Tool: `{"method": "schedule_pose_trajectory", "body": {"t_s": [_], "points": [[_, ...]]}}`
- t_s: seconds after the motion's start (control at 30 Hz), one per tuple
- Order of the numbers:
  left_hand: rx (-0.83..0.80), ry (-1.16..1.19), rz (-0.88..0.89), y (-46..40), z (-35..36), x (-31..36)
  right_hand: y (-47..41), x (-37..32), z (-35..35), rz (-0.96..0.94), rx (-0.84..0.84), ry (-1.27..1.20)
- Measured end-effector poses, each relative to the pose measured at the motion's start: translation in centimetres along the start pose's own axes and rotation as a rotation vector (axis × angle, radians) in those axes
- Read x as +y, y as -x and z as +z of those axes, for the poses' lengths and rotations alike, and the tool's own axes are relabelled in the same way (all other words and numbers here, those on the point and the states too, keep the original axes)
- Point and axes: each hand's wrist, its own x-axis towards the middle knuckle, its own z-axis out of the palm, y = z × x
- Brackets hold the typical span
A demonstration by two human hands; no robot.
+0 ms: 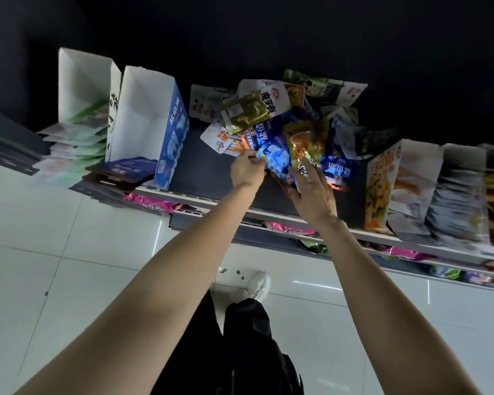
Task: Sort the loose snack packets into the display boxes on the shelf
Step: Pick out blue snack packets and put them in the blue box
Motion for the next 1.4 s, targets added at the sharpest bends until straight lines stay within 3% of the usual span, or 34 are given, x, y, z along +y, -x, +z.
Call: {"method": "schedule_pose_trajectory", "body": {"t_s": [0.2,0.33,0.43,0.53,0.63,0.73,0.9,1.1,1.27,1.4], "points": [[-0.035,0.202,0.097,4.1,-6.8,0.5,2.0,-2.0,-1.9,0.056,0.269,-0.509],[0.029,0.252,0.146,7.1,-11.8,0.7,2.9,-7.4,-4.3,0.246,0.051,-1.108],[0.024,0.222,0.163,8.7,-14.9,1.1,3.3,-11.2,-5.6,0.217,-0.004,-1.326],[0.008,0.036,0.313,9.7,-18.4,1.8,4.2,-14.2,-7.1,0.097,0.151,-1.243],[0.122,-0.276,0.599,10.0,-22.6,2.3,5.0,-17.0,-8.0,0.012,0.308,-1.187],[0.187,-0.545,0.742,9.1,-26.8,1.6,5.0,-19.8,-7.7,-0.010,0.432,-1.184],[0.045,-1.023,0.848,6.6,-29.6,-0.9,2.5,-24.2,-5.4,0.019,0.503,-1.131],[0.184,-1.010,0.977,4.4,-29.8,-1.0,-0.3,-26.7,-1.2,-0.326,0.466,-0.504],[0.281,-0.991,1.053,3.9,-29.5,-1.3,-1.1,-25.9,1.1,-0.525,0.426,-0.247],[0.266,-1.000,0.990,4.2,-28.9,-0.8,-1.5,-24.0,1.2,-0.607,0.337,-0.101]]}}
